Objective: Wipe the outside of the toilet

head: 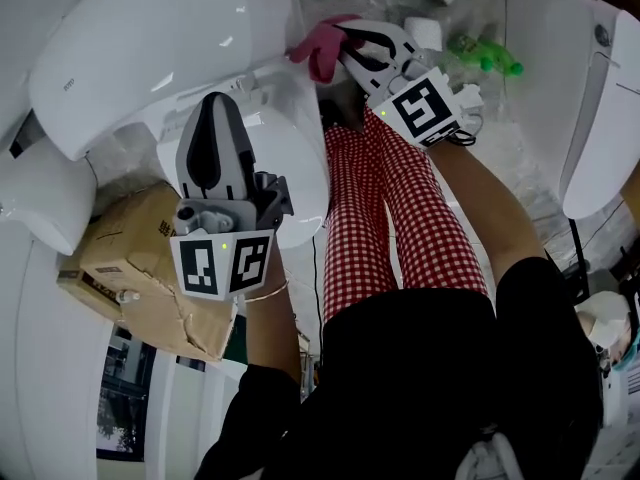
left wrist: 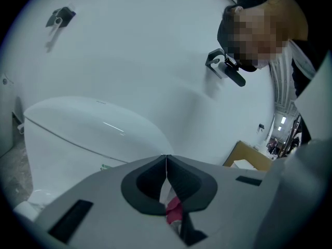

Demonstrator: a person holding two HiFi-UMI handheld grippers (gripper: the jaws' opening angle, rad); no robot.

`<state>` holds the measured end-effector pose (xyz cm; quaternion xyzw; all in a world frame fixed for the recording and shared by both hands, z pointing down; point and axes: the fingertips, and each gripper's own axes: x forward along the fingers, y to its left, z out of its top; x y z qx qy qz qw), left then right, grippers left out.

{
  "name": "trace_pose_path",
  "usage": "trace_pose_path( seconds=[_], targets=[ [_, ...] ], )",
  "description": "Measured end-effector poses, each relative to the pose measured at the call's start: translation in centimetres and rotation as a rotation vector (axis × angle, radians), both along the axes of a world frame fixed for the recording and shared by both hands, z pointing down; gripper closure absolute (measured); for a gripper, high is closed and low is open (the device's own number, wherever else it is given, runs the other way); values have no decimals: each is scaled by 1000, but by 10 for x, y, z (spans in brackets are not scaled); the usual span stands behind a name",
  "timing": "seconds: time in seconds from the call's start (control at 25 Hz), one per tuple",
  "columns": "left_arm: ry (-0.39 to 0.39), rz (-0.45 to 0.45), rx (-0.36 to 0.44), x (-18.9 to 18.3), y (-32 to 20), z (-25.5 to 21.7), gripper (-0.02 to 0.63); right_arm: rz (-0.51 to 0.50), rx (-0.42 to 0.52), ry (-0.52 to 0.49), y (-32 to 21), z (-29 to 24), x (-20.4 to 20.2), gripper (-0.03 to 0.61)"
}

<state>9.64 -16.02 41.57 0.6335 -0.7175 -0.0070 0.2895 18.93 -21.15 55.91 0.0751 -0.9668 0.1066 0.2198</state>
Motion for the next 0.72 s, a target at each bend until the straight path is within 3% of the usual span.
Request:
trace_pose_path(
  seconds=[0.24,0.72],
  targets=[
    [15,-15,-13,3,7,7,603,-72,-30,89,27,41,-12,518],
    [29,-59,-21,-11,16,14,603,29,-59,84,-7,48,-41,518]
  ],
)
